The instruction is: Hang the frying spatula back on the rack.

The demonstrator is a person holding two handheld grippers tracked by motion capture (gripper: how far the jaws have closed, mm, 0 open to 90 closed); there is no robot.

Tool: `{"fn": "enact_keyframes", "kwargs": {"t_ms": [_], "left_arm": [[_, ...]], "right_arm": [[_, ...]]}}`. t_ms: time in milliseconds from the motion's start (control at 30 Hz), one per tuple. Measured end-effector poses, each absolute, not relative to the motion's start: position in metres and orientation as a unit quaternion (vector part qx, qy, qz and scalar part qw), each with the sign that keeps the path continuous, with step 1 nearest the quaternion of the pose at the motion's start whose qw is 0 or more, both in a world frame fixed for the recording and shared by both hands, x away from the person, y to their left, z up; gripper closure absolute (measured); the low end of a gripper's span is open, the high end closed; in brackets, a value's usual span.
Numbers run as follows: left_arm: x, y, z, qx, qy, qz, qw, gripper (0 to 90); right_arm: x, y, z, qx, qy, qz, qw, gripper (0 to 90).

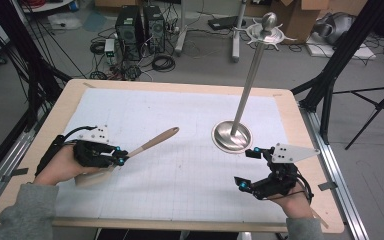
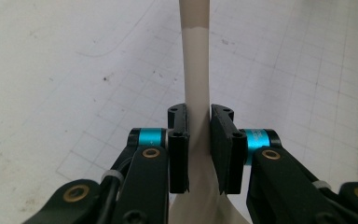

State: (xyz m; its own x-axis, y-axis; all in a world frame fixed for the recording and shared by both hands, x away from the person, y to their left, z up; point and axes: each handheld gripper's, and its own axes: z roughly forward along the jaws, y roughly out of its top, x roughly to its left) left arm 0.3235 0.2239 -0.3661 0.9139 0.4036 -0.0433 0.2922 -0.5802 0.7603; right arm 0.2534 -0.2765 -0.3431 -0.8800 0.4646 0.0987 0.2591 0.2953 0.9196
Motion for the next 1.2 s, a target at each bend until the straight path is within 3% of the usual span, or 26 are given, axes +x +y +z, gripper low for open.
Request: {"fn": "enact_keyframes", "kwargs": {"t_ms": [1200], "left_arm": [[0.335,0.171,-0.292,0.886,0.149,0.081,0.432,77.1]], "right_arm": [[0.252,-0.28,-0.341,0.224,0.79,0.562,0.102,5.7]]}}
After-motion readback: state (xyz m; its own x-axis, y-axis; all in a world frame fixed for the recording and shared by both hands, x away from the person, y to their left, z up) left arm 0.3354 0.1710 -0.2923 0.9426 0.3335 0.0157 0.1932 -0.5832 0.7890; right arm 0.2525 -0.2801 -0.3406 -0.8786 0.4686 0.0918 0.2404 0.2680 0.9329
